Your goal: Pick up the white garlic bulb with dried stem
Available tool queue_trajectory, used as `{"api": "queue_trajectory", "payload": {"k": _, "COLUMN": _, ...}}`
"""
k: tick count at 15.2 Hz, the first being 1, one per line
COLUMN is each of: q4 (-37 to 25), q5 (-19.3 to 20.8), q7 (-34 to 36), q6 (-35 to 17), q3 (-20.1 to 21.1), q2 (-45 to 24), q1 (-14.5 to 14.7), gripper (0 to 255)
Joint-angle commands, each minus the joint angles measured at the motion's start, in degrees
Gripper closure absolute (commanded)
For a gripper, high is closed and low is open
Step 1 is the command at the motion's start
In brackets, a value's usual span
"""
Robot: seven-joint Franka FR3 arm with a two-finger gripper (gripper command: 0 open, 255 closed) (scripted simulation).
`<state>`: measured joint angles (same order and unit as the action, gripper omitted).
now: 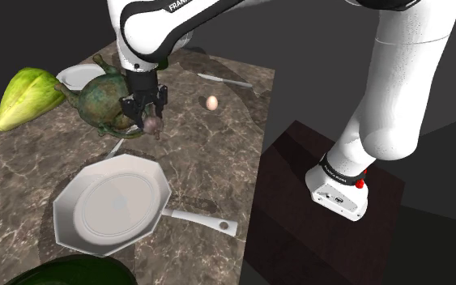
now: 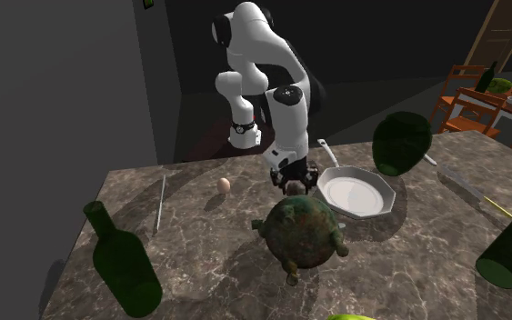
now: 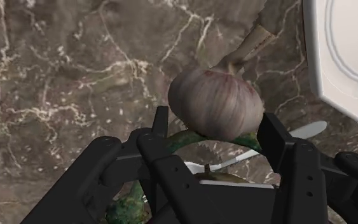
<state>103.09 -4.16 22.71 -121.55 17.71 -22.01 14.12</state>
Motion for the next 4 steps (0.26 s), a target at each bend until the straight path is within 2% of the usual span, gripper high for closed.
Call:
{"api": "queue_trajectory", "payload": {"k": 1, "q4": -0.78, "q5": -0.11, "q7": 0.14, "q6": 1.35, "q3": 0.09, "q2": 0.59, "q1": -0.02, "gripper": 255}}
{"api": "queue_trajectory", "payload": {"k": 4, "q4": -1.15, "q5": -0.20, "q7": 0.18, "q6": 2.10, "q3": 0.13, "q2": 0.98, "q1": -0.07, "gripper": 255}}
